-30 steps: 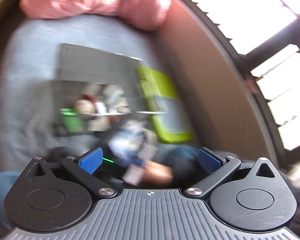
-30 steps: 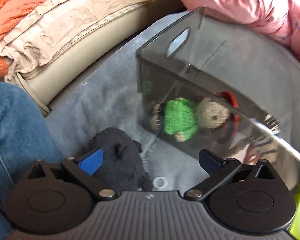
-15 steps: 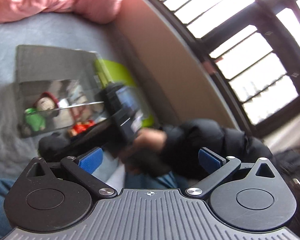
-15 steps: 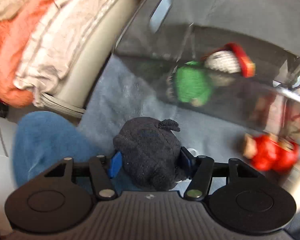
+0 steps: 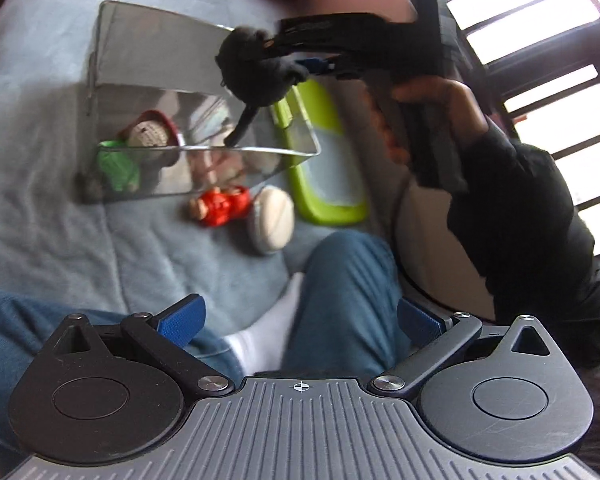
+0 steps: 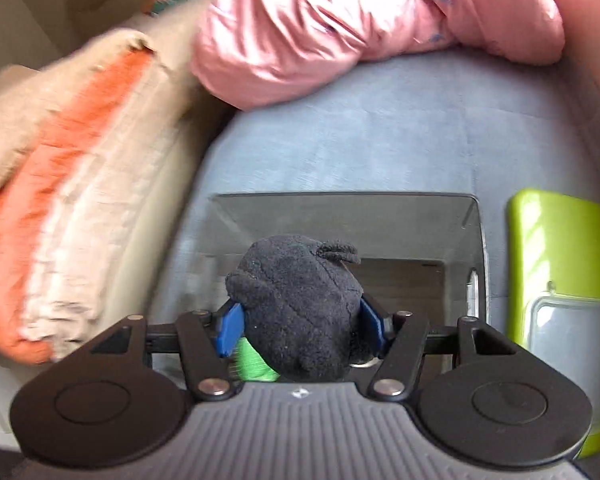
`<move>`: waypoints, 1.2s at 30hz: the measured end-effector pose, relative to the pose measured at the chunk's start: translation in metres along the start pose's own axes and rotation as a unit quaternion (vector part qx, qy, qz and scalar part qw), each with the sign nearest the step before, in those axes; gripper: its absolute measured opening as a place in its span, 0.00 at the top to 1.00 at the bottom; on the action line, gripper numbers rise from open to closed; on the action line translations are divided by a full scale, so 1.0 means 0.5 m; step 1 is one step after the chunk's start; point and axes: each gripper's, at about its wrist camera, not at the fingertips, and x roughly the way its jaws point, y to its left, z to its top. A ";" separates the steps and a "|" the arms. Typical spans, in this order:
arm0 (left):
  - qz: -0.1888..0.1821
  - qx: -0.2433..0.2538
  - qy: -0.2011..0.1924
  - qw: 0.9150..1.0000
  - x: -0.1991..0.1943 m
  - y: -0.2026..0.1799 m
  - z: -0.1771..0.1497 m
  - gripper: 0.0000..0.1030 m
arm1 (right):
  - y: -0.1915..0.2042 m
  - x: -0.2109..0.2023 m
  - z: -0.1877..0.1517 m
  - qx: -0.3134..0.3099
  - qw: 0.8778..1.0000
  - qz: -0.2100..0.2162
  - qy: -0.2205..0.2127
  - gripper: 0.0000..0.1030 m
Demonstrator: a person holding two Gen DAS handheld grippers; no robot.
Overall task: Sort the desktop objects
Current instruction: 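Carry the black plush into the clear box and open the right gripper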
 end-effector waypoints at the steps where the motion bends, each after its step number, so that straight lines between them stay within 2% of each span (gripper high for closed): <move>1: 0.002 0.005 0.001 1.000 -0.002 -0.001 -0.001 0.00 | -0.004 0.025 0.004 -0.001 1.000 -0.014 0.007 0.40; 5: 0.002 0.014 0.002 1.000 -0.005 -0.001 -0.001 0.00 | -0.038 0.119 -0.001 0.017 0.996 -0.061 0.056 0.39; 8: 0.001 0.001 0.003 1.000 0.000 0.013 0.004 0.00 | -0.045 0.187 -0.003 0.038 0.991 -0.072 0.110 0.39; 11: 0.006 -0.014 0.005 1.000 0.003 0.034 0.007 0.00 | -0.024 0.235 -0.005 0.034 0.987 -0.066 0.142 0.39; 14: 0.013 -0.022 0.004 1.000 0.002 0.046 0.009 0.00 | -0.008 0.258 0.005 0.059 0.986 -0.073 0.136 0.38; 17: 0.013 -0.021 0.006 1.000 0.005 0.050 0.010 0.00 | -0.028 0.261 0.023 0.111 0.985 -0.050 0.122 0.38; 19: 0.012 -0.024 0.008 1.000 0.009 0.053 0.011 0.00 | -0.067 0.259 0.023 0.186 0.975 -0.026 0.122 0.38; 22: 0.013 -0.027 0.011 1.000 0.016 0.054 0.011 0.00 | -0.125 0.253 0.004 0.293 0.948 -0.018 0.122 0.38; 23: 0.013 -0.026 0.012 1.000 0.018 0.053 0.011 0.00 | -0.134 0.251 -0.003 0.298 0.946 -0.035 0.119 0.38; 24: 0.012 -0.025 0.013 1.000 0.019 0.053 0.010 0.00 | -0.137 0.251 -0.005 0.285 0.950 -0.061 0.116 0.38; 27: 0.012 -0.021 0.014 1.000 0.022 0.048 0.010 0.00 | -0.128 0.258 -0.014 0.210 0.961 -0.125 0.128 0.38; 28: 0.012 -0.019 0.014 1.000 0.024 0.046 0.010 0.00 | -0.128 0.265 -0.020 0.204 0.961 -0.122 0.144 0.38; 31: 0.016 -0.015 0.018 1.000 0.029 0.041 0.011 0.00 | -0.138 0.282 -0.041 0.247 0.948 -0.079 0.185 0.37; 33: 0.020 -0.016 0.021 0.999 0.033 0.039 0.010 0.00 | -0.141 0.293 -0.050 0.274 0.941 -0.057 0.189 0.37; 36: 0.030 -0.024 0.023 0.999 0.037 0.043 0.009 0.00 | -0.130 0.302 -0.055 0.260 0.947 -0.071 0.175 0.37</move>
